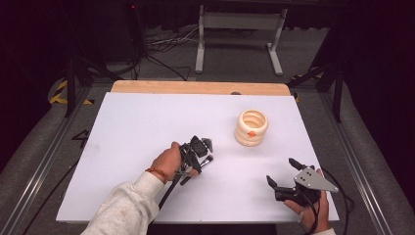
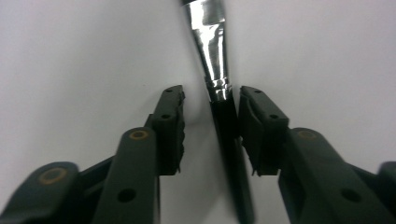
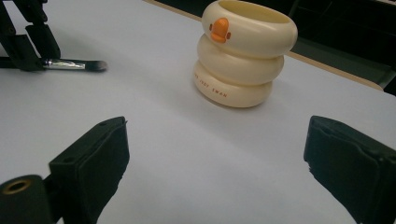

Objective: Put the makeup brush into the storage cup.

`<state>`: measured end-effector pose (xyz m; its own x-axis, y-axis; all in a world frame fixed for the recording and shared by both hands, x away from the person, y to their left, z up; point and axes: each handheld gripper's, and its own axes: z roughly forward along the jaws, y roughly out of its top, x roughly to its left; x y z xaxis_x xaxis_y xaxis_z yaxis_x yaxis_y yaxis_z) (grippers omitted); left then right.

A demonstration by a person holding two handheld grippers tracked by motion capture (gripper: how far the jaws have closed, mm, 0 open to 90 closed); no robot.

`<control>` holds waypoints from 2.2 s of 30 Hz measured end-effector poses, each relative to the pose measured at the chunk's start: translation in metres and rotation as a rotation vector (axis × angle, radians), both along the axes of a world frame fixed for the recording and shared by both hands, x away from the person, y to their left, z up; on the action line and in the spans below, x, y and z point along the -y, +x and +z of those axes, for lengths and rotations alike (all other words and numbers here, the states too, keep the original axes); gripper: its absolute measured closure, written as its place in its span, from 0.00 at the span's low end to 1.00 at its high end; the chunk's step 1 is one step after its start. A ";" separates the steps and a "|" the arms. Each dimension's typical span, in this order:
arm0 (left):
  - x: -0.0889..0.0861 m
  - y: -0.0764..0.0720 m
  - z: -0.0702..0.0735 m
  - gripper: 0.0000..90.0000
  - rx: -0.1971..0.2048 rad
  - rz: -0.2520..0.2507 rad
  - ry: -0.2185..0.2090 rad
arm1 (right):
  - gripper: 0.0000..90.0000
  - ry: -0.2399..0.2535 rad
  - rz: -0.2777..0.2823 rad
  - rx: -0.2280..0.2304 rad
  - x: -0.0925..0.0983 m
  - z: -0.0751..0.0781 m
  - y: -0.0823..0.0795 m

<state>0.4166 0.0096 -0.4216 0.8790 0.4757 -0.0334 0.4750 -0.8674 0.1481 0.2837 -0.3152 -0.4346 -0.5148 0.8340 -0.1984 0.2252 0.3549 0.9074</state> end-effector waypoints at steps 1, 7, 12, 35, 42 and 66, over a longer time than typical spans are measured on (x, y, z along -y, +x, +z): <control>0.000 0.001 0.000 0.76 0.001 -0.007 0.005 | 0.08 0.002 -0.001 -0.001 0.000 0.000 0.000; 0.005 -0.003 0.001 0.88 0.025 -0.070 0.047 | 0.08 0.004 0.001 0.004 0.000 0.001 -0.001; 0.005 -0.004 0.001 0.88 0.037 -0.091 0.054 | 0.08 0.005 0.000 -0.001 0.000 0.000 0.000; -0.078 -0.019 0.032 0.89 0.213 0.037 -0.340 | 0.08 0.032 -0.017 0.008 0.004 0.001 0.000; -0.091 -0.020 0.038 0.89 0.275 0.074 -0.442 | 0.08 0.046 -0.027 0.009 0.007 0.002 0.000; -0.112 -0.034 0.059 0.89 0.565 0.081 -0.906 | 0.08 0.069 -0.006 0.030 0.007 0.004 -0.003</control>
<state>0.3829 0.1211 -0.3622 0.8446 0.5354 -0.0011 0.1871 -0.2932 0.9376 0.2812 -0.3225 -0.4304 -0.5046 0.8492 -0.1556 0.1997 0.2902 0.9359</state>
